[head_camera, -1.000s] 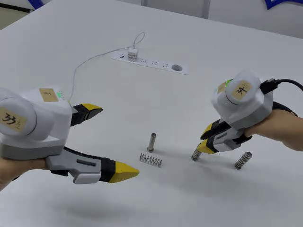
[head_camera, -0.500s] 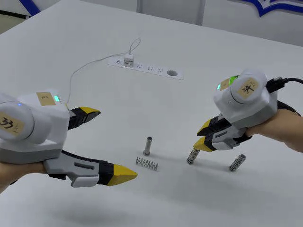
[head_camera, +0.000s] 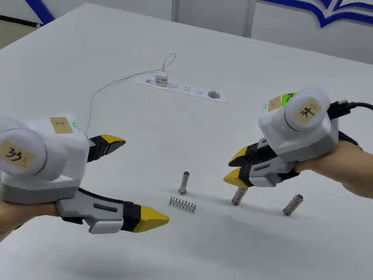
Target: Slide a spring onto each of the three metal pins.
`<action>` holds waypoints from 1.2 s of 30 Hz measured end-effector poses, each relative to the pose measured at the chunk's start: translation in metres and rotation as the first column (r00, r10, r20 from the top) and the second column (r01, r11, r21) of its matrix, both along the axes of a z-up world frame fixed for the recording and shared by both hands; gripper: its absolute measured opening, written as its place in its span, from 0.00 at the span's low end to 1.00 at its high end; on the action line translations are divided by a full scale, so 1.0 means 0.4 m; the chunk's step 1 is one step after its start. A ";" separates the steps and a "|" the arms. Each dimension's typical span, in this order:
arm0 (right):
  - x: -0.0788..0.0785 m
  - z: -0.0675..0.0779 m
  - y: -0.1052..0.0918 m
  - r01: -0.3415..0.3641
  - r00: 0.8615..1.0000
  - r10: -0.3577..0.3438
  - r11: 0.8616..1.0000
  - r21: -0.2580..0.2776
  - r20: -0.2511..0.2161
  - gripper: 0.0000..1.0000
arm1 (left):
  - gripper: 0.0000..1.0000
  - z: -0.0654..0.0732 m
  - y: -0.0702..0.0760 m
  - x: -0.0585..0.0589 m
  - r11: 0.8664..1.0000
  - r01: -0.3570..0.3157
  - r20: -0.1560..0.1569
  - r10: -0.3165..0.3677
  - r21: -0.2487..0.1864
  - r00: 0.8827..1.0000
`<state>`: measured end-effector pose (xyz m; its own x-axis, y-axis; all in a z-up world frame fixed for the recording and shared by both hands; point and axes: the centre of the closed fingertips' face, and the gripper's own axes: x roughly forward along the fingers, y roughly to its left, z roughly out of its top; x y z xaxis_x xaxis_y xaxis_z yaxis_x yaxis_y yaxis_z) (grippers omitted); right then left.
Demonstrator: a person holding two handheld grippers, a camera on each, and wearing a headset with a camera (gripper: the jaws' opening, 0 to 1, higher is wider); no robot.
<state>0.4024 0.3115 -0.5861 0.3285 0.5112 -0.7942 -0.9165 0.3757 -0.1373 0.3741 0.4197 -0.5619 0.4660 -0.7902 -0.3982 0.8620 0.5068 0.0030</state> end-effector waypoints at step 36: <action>-0.038 -0.198 0.114 -0.051 0.996 0.051 0.999 -0.006 -0.076 0.18 | 0.99 -0.048 -0.020 -0.038 0.998 0.053 -0.045 -0.051 0.046 0.998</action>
<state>0.3872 0.3571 -0.6654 0.2413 0.5194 -0.8198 -0.9423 0.3275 -0.0699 0.3587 0.4117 -0.5812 0.4063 -0.7926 -0.4547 0.8868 0.4619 -0.0128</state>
